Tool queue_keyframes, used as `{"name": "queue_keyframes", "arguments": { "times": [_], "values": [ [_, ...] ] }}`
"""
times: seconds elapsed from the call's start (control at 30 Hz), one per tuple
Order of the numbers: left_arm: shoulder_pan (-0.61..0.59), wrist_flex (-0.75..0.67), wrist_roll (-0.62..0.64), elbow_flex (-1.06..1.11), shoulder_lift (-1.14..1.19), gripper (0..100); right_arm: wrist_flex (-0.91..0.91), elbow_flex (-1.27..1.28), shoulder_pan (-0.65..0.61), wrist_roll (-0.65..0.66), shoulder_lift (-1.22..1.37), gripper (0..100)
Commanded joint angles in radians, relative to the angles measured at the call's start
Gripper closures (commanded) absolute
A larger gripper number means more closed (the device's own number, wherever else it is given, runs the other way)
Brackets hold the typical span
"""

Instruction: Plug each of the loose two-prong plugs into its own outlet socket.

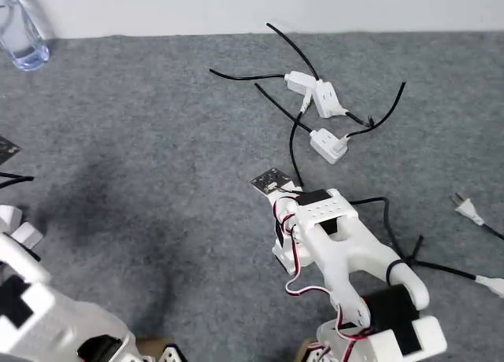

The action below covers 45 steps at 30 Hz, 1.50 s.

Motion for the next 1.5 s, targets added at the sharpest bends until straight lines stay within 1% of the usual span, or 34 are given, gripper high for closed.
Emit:
{"name": "queue_keyframes", "arguments": {
  "times": [0.0, 0.17, 0.4, 0.6, 0.7, 0.83, 0.93, 1.1, 1.23, 1.3, 1.4, 1.47],
  "values": [
    [0.008, -0.081, -0.009, -0.035, 0.086, 63, -0.028, -0.003, 0.01, -0.009, 0.025, 57.1],
    [0.008, -0.166, -0.009, -0.035, 0.175, 63, -0.031, -0.003, 0.01, -0.009, 0.025, 57.1],
    [0.008, -0.226, -0.009, -0.036, 0.273, 63, -0.041, -0.003, 0.01, -0.009, 0.025, 57.1],
    [0.005, -0.232, -0.009, -0.036, 0.302, 64, -0.041, -0.003, 0.01, -0.009, 0.025, 57.1],
    [0.005, -0.232, -0.009, -0.036, 0.304, 72, -0.041, -0.003, 0.01, -0.009, 0.025, 57.1],
    [0.008, -0.226, -0.008, -0.035, 0.304, 87, -0.041, -0.003, 0.01, -0.009, 0.025, 57.1],
    [0.015, -0.167, -0.008, -0.041, 0.301, 94, -0.041, -0.003, 0.01, -0.009, 0.025, 57.1],
    [0.08, -0.035, -0.008, -0.101, 0.264, 99, -0.041, -0.003, 0.008, -0.009, 0.025, 57.1],
    [0.163, 0.081, -0.008, -0.148, 0.172, 99, -0.041, -0.003, 0.008, -0.009, 0.025, 57.1],
    [0.221, 0.107, -0.008, -0.15, 0.118, 99, -0.041, -0.003, 0.016, -0.009, 0.025, 57.1],
    [0.331, 0.11, 0.0, -0.139, 0.048, 99, -0.041, -0.003, 0.035, -0.009, 0.018, 57.1],
    [0.427, 0.11, 0.058, -0.128, -0.005, 99, -0.044, -0.012, 0.084, -0.011, 0.015, 57.1]
  ]
}}
